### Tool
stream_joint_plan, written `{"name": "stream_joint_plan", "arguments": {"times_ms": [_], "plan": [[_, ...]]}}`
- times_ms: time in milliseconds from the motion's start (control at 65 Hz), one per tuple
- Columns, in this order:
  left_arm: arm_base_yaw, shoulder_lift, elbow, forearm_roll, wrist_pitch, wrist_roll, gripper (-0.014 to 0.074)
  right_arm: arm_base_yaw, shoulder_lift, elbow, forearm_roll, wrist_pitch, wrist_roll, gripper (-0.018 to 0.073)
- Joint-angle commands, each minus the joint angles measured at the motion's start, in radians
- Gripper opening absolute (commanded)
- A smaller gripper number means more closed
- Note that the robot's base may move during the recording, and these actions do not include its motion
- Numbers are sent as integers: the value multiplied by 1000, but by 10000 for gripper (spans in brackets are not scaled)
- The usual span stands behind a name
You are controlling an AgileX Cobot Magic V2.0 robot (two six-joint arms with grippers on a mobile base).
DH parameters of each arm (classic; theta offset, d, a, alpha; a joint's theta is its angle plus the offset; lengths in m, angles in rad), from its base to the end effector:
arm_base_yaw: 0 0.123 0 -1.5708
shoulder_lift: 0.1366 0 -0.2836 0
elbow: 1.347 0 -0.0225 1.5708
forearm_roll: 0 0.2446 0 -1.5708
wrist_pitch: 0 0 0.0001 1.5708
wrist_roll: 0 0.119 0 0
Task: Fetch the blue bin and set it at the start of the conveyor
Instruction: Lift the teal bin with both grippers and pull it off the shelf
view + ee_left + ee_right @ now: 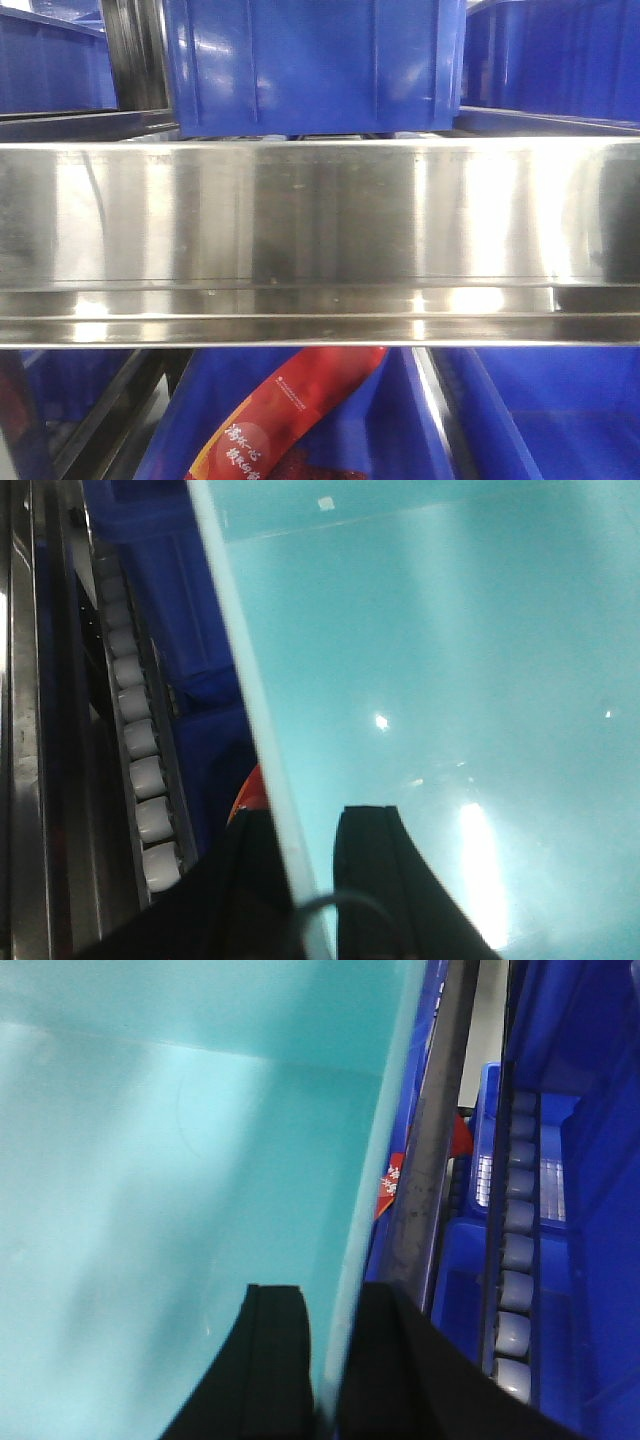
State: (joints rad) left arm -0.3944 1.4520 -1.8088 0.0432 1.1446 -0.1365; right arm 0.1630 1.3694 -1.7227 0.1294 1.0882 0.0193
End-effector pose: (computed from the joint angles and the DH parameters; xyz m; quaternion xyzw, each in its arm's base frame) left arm 0.2853 -0.1137 0.4552 0.1164 0.8991 -0.0897 0.4123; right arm 0.2817 0.0601 0.4596 -0.0628 0.8913 0.1048 0.4367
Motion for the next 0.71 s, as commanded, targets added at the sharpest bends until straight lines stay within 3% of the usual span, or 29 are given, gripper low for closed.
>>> {"name": "stream_joint_plan", "arguments": {"times_ms": [0,692], "plan": [[-11,-20,-10,-31,-33,19,-111,0,-11,-10,-4,-25,-28,-152],[-11,-20,-10,-30,-35,19,-111,0,-11,-10,-4,-25,-28,-152]]}}
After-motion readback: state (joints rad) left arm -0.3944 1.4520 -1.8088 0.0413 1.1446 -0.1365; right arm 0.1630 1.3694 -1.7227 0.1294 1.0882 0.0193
